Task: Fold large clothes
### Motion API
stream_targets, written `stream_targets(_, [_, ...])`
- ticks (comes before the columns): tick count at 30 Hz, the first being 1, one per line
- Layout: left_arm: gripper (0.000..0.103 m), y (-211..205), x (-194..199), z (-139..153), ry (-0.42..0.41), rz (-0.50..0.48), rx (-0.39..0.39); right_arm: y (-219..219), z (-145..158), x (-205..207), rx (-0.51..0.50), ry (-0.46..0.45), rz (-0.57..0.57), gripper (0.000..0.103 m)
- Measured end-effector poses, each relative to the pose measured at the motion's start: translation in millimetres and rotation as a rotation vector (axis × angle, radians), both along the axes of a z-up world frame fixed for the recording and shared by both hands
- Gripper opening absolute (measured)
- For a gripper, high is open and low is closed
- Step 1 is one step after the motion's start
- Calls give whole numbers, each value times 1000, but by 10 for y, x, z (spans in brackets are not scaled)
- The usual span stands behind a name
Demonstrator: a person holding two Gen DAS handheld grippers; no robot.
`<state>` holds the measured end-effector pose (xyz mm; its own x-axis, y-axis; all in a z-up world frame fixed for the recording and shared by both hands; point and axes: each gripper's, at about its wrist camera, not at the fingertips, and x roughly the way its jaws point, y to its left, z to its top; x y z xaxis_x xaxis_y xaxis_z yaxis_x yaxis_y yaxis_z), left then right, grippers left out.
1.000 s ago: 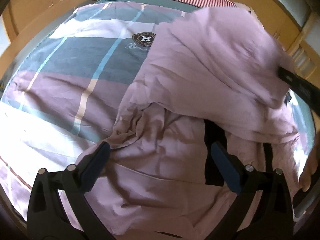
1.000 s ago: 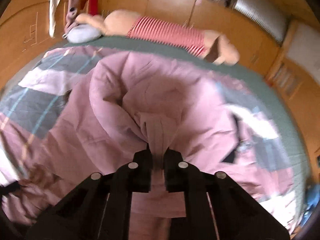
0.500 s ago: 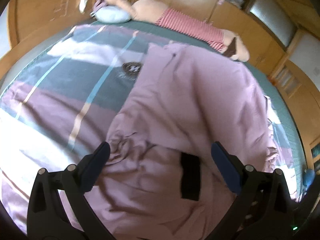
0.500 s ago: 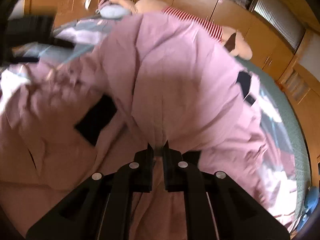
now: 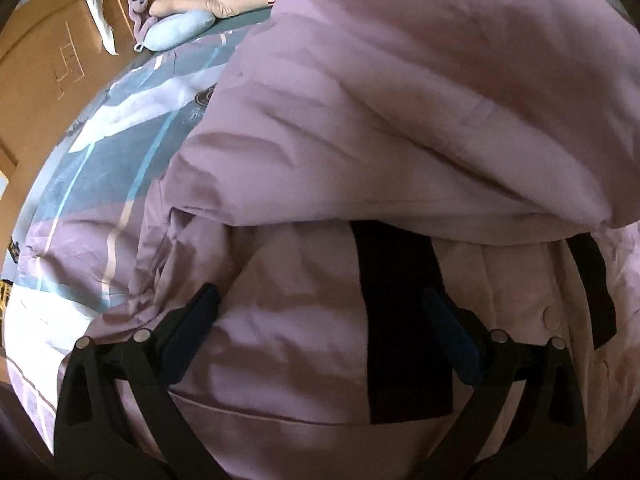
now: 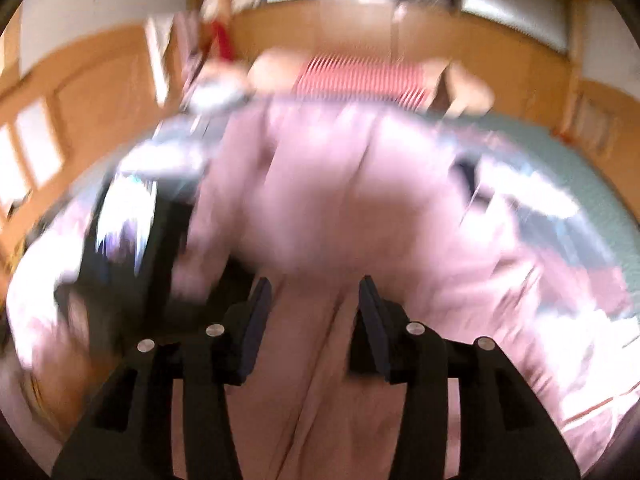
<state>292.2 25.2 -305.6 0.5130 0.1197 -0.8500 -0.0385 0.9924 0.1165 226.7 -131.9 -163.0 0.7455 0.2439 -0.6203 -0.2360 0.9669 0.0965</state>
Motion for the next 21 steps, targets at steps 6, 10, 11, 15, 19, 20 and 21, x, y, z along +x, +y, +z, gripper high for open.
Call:
stream_targets(6, [101, 224, -76, 236, -40, 35, -134, 160, 95, 867, 40, 63, -20, 38])
stream_targets(10, [101, 380, -160, 521, -132, 88, -132, 327, -603, 994, -47, 253, 17, 39])
stream_targets(11, [101, 403, -162, 557, -141, 105, -106, 309, -799, 958, -44, 282, 16, 40])
stream_targets(15, [101, 476, -122, 649, -188, 126, -94, 288, -1033, 697, -26, 264, 2, 41])
stream_targets(19, [101, 292, 89, 584, -193, 72, -60, 383, -975, 538, -77, 237, 41, 41])
stream_targets(20, [101, 209, 154, 529, -183, 62, -9, 344, -931, 502, -54, 235, 48, 41])
stream_targets(21, [101, 132, 149, 493, -174, 57, 13, 275, -869, 462, -21, 233, 43, 41])
